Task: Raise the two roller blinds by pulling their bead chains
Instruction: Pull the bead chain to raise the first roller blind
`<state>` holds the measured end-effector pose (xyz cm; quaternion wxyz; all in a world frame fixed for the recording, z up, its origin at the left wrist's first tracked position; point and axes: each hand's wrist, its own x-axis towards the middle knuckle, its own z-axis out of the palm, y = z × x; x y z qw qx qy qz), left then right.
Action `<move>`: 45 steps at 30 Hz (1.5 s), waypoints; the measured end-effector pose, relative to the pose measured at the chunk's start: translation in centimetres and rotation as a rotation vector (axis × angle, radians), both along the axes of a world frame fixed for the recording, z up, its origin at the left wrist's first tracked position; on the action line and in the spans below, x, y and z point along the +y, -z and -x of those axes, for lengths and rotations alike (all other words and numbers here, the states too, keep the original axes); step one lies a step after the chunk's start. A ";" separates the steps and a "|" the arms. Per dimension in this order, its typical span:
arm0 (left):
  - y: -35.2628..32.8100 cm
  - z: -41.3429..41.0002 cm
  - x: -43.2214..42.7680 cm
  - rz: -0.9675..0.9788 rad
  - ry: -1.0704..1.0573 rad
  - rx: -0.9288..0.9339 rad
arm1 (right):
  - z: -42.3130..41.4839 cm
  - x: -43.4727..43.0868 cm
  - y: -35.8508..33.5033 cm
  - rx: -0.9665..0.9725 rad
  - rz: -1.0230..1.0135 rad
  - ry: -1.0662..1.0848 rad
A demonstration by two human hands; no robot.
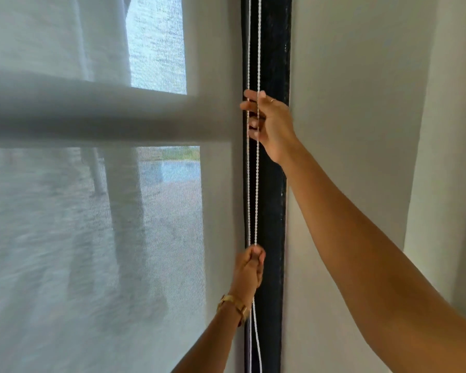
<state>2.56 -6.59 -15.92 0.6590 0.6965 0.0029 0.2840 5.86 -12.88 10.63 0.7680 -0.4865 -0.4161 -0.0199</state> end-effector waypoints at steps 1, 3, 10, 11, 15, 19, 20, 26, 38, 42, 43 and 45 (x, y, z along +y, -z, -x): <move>0.8 0.3 0.0 -0.019 -0.029 0.029 | 0.1 0.0 0.4 -0.031 0.033 0.061; 2.2 0.7 0.1 -0.052 -0.025 0.072 | 0.4 0.0 2.0 -0.072 0.019 0.106; 0.2 1.4 0.7 -0.135 0.143 0.155 | 0.4 -1.5 7.3 -0.046 -0.086 0.148; -1.5 1.4 0.7 -0.114 0.126 0.090 | 0.3 -1.6 8.3 -0.050 -0.080 0.171; -10.2 1.5 0.4 -0.067 0.092 -0.185 | 0.4 -1.1 13.9 -0.052 -0.048 0.241; -18.0 1.0 -0.3 -0.174 0.153 -0.305 | 0.6 -0.4 20.2 0.036 0.020 0.214; -19.5 0.8 -0.6 -0.162 0.163 -0.328 | 0.6 -0.2 21.5 0.046 0.046 0.227; -24.2 -0.1 -1.8 -0.012 0.016 -0.395 | 0.9 0.3 25.7 0.086 0.130 0.335; -16.4 -1.0 -0.5 -0.077 -0.197 -0.477 | -3.0 -1.6 10.9 0.026 0.085 0.108; -11.0 -1.4 -0.6 -0.067 -0.141 -0.352 | -2.8 -0.9 5.6 -0.069 0.054 0.065; -9.8 -1.6 -0.7 -0.074 -0.118 -0.315 | -2.4 -0.6 4.8 -0.068 0.018 0.049; -7.7 -1.8 -0.9 -0.067 -0.058 -0.238 | -1.7 0.1 3.6 -0.043 -0.082 0.048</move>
